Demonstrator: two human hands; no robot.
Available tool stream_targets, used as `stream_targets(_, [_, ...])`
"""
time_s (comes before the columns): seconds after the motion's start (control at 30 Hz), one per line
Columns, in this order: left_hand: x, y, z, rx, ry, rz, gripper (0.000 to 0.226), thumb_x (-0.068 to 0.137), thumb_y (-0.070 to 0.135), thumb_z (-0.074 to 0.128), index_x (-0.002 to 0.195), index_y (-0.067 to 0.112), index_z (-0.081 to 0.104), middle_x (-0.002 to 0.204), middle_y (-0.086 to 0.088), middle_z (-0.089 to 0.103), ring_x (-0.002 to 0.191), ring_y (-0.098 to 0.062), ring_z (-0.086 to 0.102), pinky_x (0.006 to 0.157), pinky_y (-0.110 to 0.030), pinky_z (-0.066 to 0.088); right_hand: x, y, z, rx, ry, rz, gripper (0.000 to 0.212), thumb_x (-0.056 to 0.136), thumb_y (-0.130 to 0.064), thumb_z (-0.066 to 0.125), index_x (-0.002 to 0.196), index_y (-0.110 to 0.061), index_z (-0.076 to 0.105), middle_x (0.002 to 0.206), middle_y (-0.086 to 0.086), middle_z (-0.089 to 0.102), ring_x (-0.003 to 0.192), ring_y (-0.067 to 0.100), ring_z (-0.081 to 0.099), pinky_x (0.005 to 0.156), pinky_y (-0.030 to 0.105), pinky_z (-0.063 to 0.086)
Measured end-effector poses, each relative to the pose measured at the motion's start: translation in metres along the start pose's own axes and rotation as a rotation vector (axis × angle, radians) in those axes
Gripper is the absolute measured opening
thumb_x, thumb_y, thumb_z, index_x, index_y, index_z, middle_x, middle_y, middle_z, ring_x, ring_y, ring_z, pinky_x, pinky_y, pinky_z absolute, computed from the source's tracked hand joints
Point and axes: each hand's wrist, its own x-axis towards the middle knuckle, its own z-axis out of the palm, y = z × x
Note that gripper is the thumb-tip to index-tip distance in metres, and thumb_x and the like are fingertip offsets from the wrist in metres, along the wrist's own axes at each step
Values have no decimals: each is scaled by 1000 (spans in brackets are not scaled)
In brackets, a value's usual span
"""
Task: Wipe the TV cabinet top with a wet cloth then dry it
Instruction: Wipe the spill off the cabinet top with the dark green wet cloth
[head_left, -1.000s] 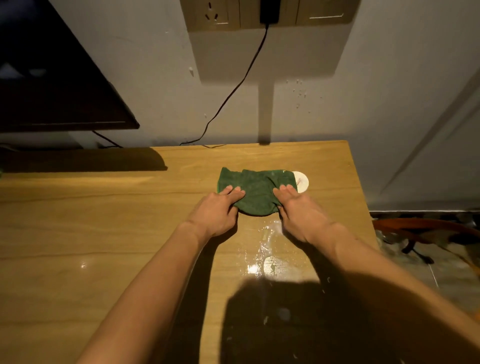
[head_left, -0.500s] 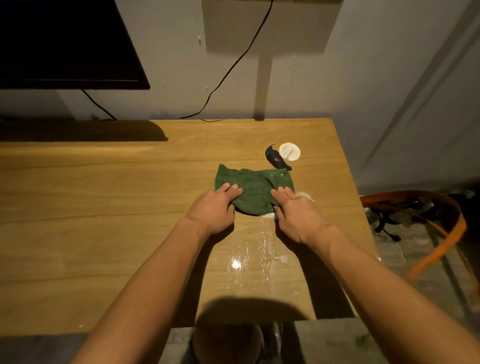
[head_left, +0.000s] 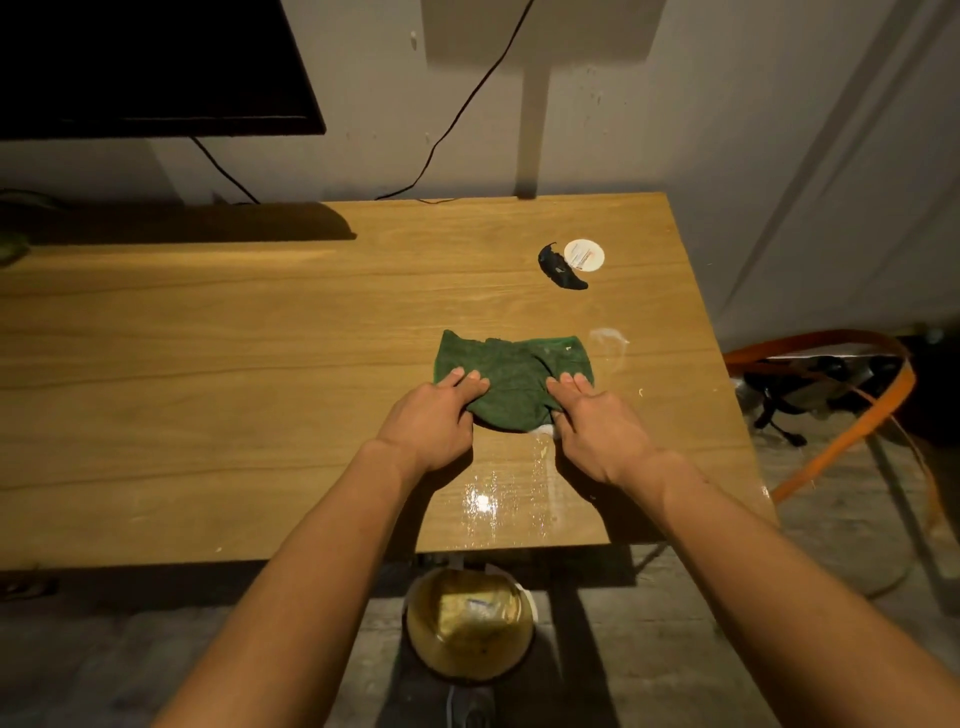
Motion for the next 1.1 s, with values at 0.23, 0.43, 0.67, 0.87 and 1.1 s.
stream_targets(0.23, [-37, 8, 15, -17, 20, -36, 56, 95, 19, 46, 149, 33, 38, 159, 7, 31, 147, -15, 25, 118, -38, 30, -35, -6, 11, 23, -25, -26, 52, 103, -26, 35, 154, -18, 25, 161, 6, 24, 148, 22, 18, 117, 38, 21])
stream_targets(0.43, [-69, 10, 28, 18, 14, -49, 57, 94, 20, 47, 149, 35, 38, 159, 10, 31, 147, -16, 27, 115, -42, 34, -70, -15, 32, 19, -29, -55, 54, 102, -25, 37, 154, -15, 24, 160, 10, 24, 148, 24, 19, 116, 39, 24])
stream_targets(0.67, [-108, 12, 43, -15, 8, -59, 57, 95, 18, 48, 149, 32, 39, 159, 8, 30, 148, -14, 23, 118, -39, 30, -105, -24, 48, 33, -34, -82, 55, 102, -24, 37, 154, -16, 23, 161, 10, 24, 149, 24, 17, 118, 41, 26])
stream_targets(0.87, [-137, 16, 52, -26, -7, -80, 56, 97, 19, 47, 150, 33, 37, 160, 6, 28, 149, -17, 22, 117, -41, 32, -130, -31, 58, 67, -33, -103, 54, 102, -23, 37, 154, -17, 24, 160, 9, 25, 149, 22, 18, 118, 39, 24])
stream_targets(1.1, [-185, 18, 68, -99, 49, -87, 57, 96, 18, 50, 149, 34, 39, 159, 8, 30, 146, -13, 26, 114, -37, 35, -160, -38, 81, 224, 23, -90, 52, 101, -25, 41, 152, -22, 30, 161, 3, 24, 148, 17, 18, 116, 35, 24])
